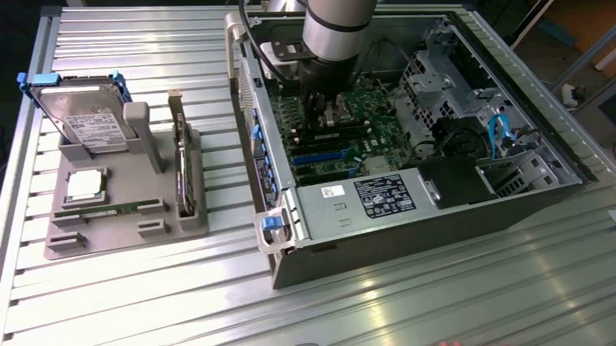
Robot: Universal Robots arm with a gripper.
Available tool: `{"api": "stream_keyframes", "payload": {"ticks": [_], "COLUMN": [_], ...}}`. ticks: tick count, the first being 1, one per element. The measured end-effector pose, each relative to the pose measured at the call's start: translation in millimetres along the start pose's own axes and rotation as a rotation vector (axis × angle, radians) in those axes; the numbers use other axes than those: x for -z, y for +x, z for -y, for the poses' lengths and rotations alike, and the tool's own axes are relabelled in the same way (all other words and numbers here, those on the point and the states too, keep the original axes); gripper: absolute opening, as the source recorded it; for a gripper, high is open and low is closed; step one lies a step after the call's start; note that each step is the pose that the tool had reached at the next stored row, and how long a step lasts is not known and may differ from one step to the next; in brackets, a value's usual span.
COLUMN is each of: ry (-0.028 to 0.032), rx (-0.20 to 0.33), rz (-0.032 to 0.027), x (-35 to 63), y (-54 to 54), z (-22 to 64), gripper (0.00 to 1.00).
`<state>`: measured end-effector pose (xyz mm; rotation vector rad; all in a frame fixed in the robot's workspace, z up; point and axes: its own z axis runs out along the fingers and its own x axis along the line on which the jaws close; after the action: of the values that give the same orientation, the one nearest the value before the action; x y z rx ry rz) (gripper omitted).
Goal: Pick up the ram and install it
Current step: 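Press down the ram until it locks into place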
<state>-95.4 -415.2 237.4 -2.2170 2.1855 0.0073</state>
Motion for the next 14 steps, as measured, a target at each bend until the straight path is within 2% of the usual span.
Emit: {"api": "stream_keyframes", "payload": {"ticks": [9,14], "ry": [0.0000,0.0000], "rx": [0.000,0.000], "rz": [0.0000,0.0000], "x": [0.0,0.0], "y": [0.8,-0.3], "z": [-0.3,-3.5], "gripper": [0.11,0.11]}}
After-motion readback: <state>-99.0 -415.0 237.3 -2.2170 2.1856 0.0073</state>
